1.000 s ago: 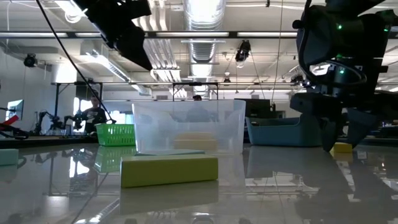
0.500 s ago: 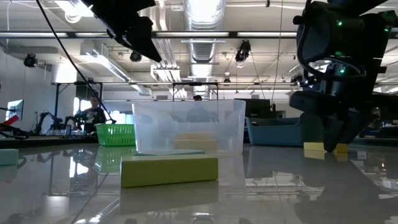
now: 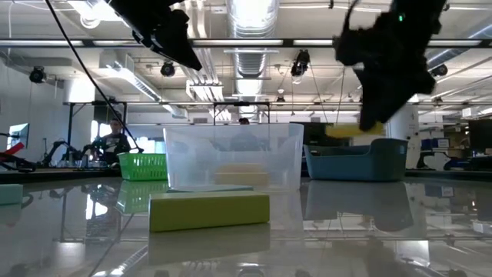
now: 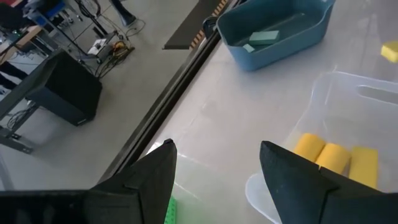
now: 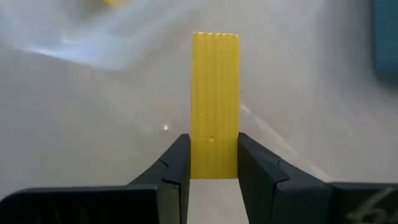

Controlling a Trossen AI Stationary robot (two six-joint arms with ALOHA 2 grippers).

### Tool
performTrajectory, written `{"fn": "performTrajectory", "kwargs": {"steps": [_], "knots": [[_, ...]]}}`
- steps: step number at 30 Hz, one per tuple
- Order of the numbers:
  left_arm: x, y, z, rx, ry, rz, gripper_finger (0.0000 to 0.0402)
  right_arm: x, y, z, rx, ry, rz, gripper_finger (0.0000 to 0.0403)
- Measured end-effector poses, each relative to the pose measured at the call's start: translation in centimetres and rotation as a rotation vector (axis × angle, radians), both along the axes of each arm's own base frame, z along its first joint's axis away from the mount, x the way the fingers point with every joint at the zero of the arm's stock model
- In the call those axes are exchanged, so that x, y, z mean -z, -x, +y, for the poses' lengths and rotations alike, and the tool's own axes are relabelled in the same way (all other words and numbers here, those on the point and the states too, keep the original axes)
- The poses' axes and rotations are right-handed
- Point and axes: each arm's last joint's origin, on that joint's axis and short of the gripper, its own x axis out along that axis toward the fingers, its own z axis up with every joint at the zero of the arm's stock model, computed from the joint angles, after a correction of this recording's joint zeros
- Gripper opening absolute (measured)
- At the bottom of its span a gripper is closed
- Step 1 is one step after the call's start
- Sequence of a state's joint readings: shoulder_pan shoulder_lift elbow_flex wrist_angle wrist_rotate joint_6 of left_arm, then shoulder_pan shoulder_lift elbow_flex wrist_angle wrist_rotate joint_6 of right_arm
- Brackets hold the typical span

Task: Sort & place blocks by color
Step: Put the yellow block into the transparent bin

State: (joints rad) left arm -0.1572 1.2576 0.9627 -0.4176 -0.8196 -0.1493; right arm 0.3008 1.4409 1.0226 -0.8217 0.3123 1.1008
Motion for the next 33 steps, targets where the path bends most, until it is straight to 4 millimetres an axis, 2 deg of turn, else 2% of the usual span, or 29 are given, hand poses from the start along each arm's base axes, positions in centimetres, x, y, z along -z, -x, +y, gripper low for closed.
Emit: {"fn": "performTrajectory", "kwargs": {"steps": [6, 11, 18, 27, 33], "knots": [[-0.1, -0.1, 0.0, 0.008, -0.007, -0.004, 0.0215, -3.1, -2.1, -0.4, -0.178, 0.159, -0.097, 0.0083], [0.0, -0.1, 0.0, 0.013, -0.012, 0.001, 0.0215, -4.1, -3.6, -1.3, -0.278, 0.23, -0.186, 0.0083], [-0.2, -0.3, -0.1, 0.014, -0.008, -0.024, 0.0215, -3.3, -5.2, -2.8, -0.445, 0.331, -0.31, 0.0083], [-0.5, -0.4, -0.1, 0.009, 0.003, -0.047, 0.0215, -1.4, -5.3, -3.4, -0.52, 0.429, -0.411, 0.0085], [-0.4, -0.4, -0.1, 0.004, 0.011, -0.053, 0.0215, -0.9, -5.3, -3.5, -0.514, 0.447, -0.467, 0.0147]]}}
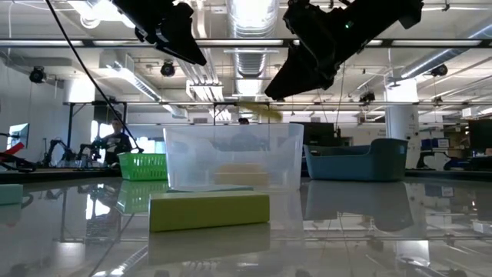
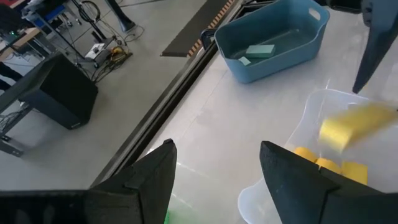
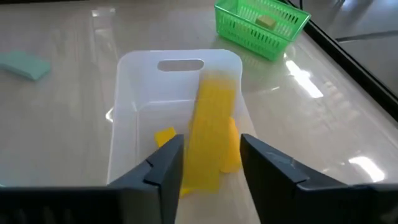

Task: Sort & place blocks by color
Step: Put the yellow block into the transparent bin, then put the blue block into the blue bin

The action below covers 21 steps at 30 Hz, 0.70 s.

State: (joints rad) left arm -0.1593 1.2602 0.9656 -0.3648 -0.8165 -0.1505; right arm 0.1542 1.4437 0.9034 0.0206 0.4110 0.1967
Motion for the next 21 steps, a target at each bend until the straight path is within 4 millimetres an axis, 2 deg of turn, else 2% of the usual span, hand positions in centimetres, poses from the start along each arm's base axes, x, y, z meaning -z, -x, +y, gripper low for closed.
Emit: {"fn": "performTrajectory", "kwargs": {"steps": [3, 7, 10, 16, 21], "knots": [[0.0, 0.0, 0.0, -0.001, 0.001, -0.001, 0.0215, 0.1, 0.0, 0.0, -0.008, 0.013, 0.009, 0.0168], [0.0, 0.0, 0.0, -0.012, 0.022, -0.023, 0.0215, 0.1, 0.0, 0.0, -0.02, 0.031, 0.016, 0.0176], [0.1, 0.0, -0.4, 0.014, 0.054, -0.034, 0.0215, 0.1, 0.1, 0.0, -0.023, 0.035, 0.026, 0.0172], [-0.2, -0.3, -1.8, 0.202, 0.231, -0.043, 0.0215, 0.0, 0.2, 0.0, -0.026, 0.038, 0.029, 0.0156], [0.2, 0.0, -2.6, 0.235, 0.369, -0.037, 0.0215, 0.0, 0.3, 0.5, -0.054, 0.055, 0.033, 0.0141]]}}
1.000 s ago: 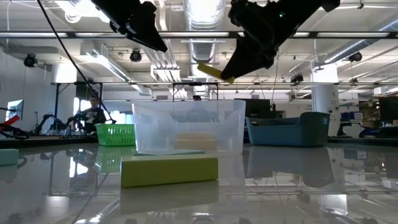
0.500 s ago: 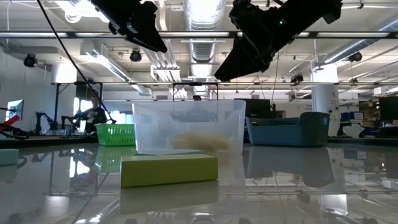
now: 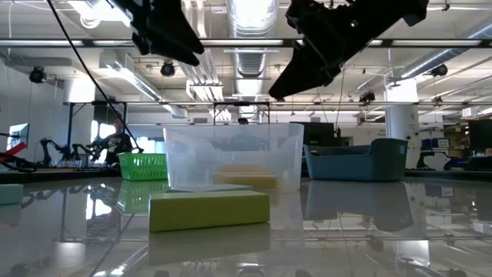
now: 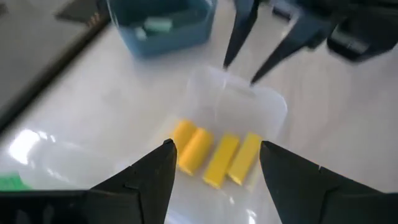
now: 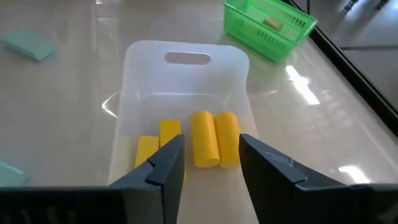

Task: Sort & place blocks by color
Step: Put the blue block into the blue bin

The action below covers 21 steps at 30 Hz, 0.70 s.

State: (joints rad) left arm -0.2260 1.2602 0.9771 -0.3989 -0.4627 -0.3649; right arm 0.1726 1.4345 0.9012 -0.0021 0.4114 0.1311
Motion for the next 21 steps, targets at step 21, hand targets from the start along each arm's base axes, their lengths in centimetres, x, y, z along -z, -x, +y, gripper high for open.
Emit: {"fn": "performTrajectory", "kwargs": {"steps": [21], "knots": [[6.2, 2.9, -6.2, -0.212, 0.658, 0.607, 0.0215, -2.2, 1.1, 1.8, -0.086, 0.021, -0.066, 0.0084]]}}
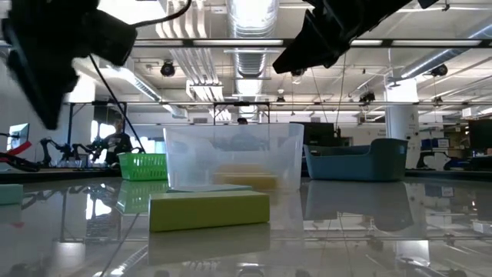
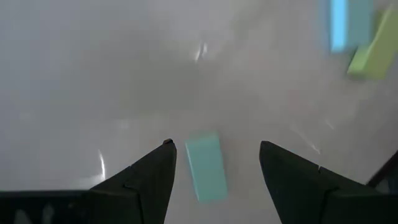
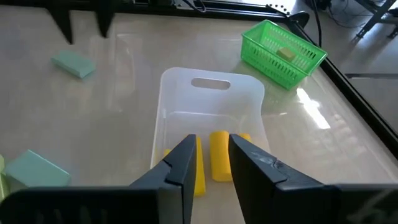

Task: Sort & place blocks by color
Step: Put the blue block into the blue bin

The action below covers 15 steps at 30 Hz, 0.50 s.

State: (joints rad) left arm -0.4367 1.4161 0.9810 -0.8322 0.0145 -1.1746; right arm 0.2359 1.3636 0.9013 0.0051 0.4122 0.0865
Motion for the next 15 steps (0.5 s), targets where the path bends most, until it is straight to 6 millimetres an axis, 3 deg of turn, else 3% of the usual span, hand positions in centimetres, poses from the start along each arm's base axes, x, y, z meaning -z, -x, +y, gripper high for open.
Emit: {"fn": "performTrajectory", "kwargs": {"steps": [9, 15], "knots": [[3.8, 0.0, -3.1, 0.005, 0.016, 0.211, 0.0215, 0.0, 0.0, 0.0, 0.001, -0.001, 0.001, 0.0069], [5.4, -0.1, -3.9, 0.029, -0.005, 0.268, 0.0215, 0.0, 0.0, 0.0, 0.004, -0.007, -0.001, 0.007]]}}
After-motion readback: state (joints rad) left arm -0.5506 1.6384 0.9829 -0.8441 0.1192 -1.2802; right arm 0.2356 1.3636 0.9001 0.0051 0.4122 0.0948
